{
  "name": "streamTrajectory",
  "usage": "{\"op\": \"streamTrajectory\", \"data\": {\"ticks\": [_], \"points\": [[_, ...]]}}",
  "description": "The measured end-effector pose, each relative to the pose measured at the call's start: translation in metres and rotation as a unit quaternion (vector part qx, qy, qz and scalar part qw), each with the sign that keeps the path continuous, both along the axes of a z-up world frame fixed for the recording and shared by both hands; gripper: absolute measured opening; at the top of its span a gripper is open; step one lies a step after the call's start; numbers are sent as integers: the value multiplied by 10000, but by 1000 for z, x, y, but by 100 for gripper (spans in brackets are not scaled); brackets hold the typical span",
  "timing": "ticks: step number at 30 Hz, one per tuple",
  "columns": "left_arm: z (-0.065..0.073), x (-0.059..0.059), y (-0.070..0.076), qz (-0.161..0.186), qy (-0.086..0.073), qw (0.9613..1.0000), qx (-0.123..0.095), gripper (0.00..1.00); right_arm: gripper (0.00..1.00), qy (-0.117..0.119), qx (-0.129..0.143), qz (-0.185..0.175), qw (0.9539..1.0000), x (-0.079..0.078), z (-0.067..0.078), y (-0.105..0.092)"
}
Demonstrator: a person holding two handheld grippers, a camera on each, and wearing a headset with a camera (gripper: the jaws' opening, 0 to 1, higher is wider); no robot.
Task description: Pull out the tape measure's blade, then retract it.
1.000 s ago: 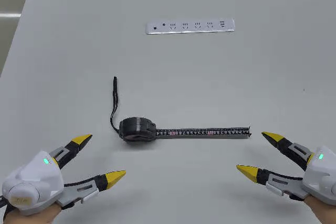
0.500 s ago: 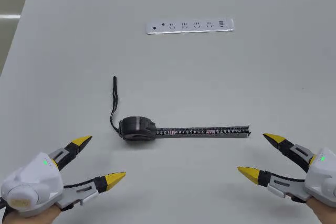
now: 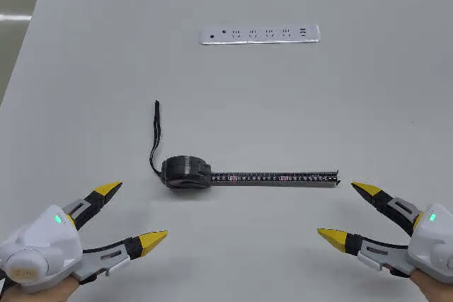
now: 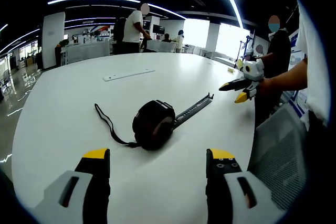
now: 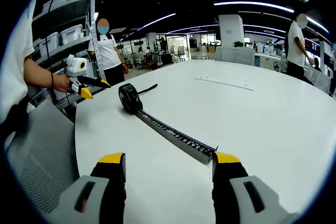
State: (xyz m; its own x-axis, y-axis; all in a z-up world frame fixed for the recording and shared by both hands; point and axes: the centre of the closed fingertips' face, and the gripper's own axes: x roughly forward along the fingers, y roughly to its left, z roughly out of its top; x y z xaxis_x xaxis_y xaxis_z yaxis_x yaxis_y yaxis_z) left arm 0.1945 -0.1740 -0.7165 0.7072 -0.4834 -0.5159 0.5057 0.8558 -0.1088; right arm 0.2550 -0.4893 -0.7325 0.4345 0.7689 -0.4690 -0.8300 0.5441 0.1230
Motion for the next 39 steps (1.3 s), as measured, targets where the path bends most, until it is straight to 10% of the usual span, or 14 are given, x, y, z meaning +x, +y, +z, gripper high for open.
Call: {"op": "streamTrajectory", "data": {"ticks": [39], "points": [[-1,2,-9,-4,42,10000,-50,72,68,55,5,-3,10000,1,-4,-3]]}}
